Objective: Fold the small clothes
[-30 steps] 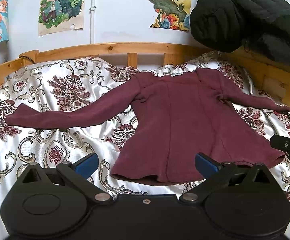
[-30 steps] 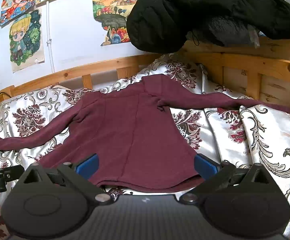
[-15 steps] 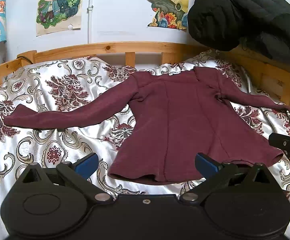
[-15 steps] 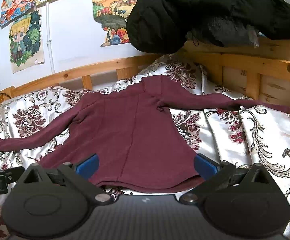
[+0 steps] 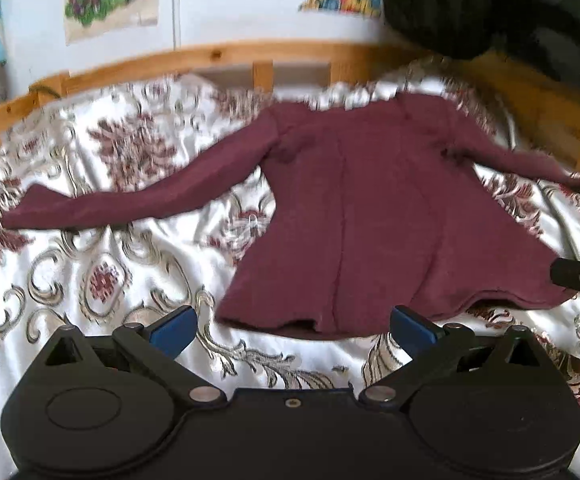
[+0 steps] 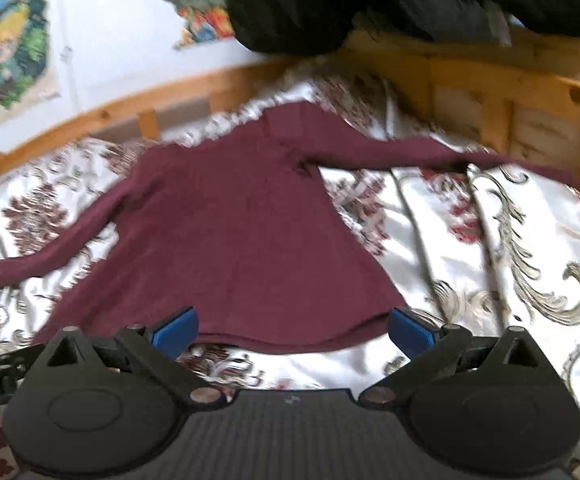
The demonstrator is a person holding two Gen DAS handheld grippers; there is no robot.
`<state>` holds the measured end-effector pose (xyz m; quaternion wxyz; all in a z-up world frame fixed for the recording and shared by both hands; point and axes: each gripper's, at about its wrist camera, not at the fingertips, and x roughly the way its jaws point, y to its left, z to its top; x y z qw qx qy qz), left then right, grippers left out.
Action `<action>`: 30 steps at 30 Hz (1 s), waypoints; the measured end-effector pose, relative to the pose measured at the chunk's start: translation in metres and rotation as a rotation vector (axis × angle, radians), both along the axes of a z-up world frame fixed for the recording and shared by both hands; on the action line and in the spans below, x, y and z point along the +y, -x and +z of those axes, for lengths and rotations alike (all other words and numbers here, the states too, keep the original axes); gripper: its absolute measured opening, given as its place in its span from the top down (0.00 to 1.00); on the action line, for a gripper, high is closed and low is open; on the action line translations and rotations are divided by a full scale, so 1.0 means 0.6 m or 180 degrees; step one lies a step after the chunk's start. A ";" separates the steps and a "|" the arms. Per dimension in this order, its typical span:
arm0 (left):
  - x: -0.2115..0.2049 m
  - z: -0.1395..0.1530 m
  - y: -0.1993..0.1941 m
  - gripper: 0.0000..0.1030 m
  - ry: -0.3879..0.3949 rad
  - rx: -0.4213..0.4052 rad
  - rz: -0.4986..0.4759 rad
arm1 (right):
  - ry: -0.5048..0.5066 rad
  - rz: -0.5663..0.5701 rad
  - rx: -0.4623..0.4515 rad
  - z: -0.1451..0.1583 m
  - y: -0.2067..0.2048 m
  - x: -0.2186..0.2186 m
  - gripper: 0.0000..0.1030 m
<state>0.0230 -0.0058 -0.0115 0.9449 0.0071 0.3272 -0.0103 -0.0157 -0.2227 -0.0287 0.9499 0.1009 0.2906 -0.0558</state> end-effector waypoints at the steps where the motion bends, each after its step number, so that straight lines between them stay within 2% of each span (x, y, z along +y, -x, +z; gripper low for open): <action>1: 0.003 0.002 -0.008 0.01 0.0048 0.0043 0.0006 | 0.0029 -0.0043 0.0047 0.003 -0.004 -0.002 0.00; 6: -0.001 0.031 -0.044 0.01 0.0083 0.0095 -0.0005 | 0.0237 -0.0137 0.0171 0.021 -0.026 -0.022 0.00; 15: -0.050 0.079 -0.134 0.01 -0.0080 0.0502 -0.0436 | 0.0261 -0.0229 -0.0033 0.065 -0.064 -0.083 0.00; 21: -0.091 0.106 -0.191 0.01 -0.0206 0.0395 -0.0473 | 0.0215 -0.0355 -0.0054 0.070 -0.110 -0.132 0.00; 25: -0.123 0.106 -0.230 0.01 -0.0170 0.0382 -0.0600 | 0.0234 -0.0406 -0.0001 0.063 -0.134 -0.157 0.00; 30: -0.166 0.073 -0.276 0.01 -0.0228 0.0442 -0.0701 | 0.0399 -0.0530 -0.0020 0.044 -0.161 -0.193 0.00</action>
